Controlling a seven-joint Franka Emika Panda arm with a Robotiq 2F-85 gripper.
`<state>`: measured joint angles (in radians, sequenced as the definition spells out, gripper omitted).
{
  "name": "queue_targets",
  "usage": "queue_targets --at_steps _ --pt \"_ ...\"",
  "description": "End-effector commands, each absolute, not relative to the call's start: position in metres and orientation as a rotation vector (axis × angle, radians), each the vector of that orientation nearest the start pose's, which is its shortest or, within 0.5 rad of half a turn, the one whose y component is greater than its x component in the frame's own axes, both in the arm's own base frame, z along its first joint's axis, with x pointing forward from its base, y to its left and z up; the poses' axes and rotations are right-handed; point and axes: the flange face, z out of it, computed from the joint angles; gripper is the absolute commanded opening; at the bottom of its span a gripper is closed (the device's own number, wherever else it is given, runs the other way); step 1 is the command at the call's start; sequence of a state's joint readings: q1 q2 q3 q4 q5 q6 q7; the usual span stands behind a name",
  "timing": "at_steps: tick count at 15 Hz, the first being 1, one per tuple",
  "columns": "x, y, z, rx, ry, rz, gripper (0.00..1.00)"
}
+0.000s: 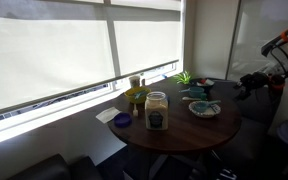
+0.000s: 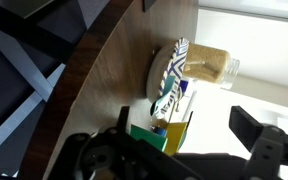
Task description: Pick up the blue measuring spoon from the white bowl and scoop one spoonful of sugar, pour the sugar into the white bowl and put the blue measuring spoon in the clear container of sugar
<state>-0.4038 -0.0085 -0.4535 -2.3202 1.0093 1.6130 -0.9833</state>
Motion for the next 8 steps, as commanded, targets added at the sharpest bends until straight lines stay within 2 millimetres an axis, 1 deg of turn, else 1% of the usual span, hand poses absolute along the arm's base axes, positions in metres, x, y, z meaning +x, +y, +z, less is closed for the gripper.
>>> queue_targets --at_steps 1,5,8 --pt "0.386 -0.265 0.35 -1.962 0.304 -0.39 1.0" --pt "0.411 -0.252 0.35 -1.941 0.316 -0.38 1.0" --pt "0.425 -0.254 0.343 -1.96 0.388 -0.372 1.0"
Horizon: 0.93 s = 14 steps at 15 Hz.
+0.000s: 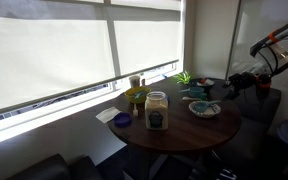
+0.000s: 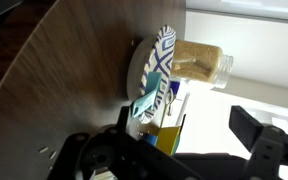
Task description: Pick up the blue measuring spoon from the white bowl and scoop one spoonful of sugar, pour the sugar into the white bowl and put the blue measuring spoon in the clear container of sugar
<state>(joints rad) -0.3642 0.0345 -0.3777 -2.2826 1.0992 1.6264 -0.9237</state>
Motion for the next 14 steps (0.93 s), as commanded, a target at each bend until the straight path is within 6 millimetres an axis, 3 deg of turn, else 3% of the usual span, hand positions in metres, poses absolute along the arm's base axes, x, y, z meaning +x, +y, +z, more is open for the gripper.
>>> queue_targets --at_steps 1,14 --pt "0.4271 -0.256 0.3418 -1.976 0.411 -0.363 1.0" --pt "0.4217 -0.2613 0.3374 -1.992 0.438 -0.339 1.0"
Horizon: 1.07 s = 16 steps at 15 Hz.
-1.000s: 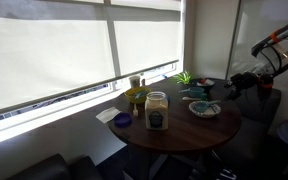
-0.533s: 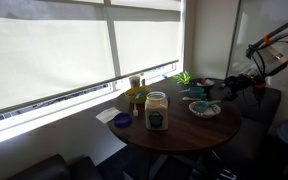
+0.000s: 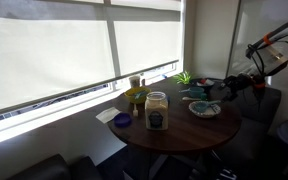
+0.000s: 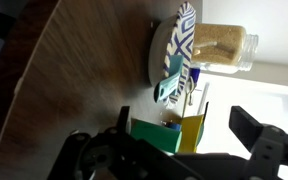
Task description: Pick up the blue measuring spoon from the white bowl and scoop one spoonful of sugar, pour the sugar into the white bowl and put the blue measuring spoon in the clear container of sugar
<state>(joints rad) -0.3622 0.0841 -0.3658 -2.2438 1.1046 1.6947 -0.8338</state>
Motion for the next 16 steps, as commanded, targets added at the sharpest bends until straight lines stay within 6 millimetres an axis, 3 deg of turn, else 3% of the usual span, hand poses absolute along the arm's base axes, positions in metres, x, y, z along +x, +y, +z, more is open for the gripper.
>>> queue_targets --at_steps 1,16 --pt "0.422 -0.261 0.337 -1.992 0.438 -0.339 1.0" --pt "0.436 -0.236 0.322 -1.918 0.362 -0.266 1.0"
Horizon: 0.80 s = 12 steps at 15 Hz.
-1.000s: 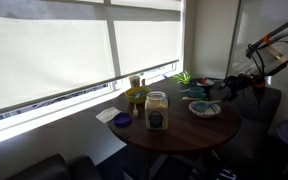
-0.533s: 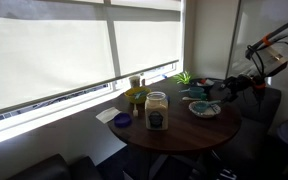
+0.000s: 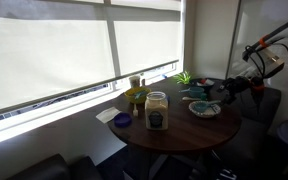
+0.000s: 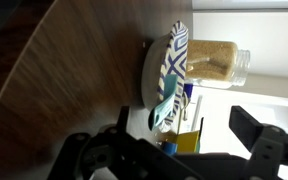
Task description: Pick up the blue measuring spoon from the white bowl and scoop one spoonful of sugar, pour the sugar into the white bowl and put the blue measuring spoon in the clear container of sugar
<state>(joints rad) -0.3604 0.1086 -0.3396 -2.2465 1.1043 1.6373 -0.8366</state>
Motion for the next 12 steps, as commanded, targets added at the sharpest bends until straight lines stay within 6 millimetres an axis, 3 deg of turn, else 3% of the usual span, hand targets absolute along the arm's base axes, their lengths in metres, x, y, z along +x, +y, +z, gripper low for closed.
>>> queue_targets --at_steps 1,12 --pt "0.438 -0.235 0.321 -1.913 0.354 -0.267 1.0" --pt "0.449 -0.23 0.32 -1.833 0.249 -0.346 1.0"
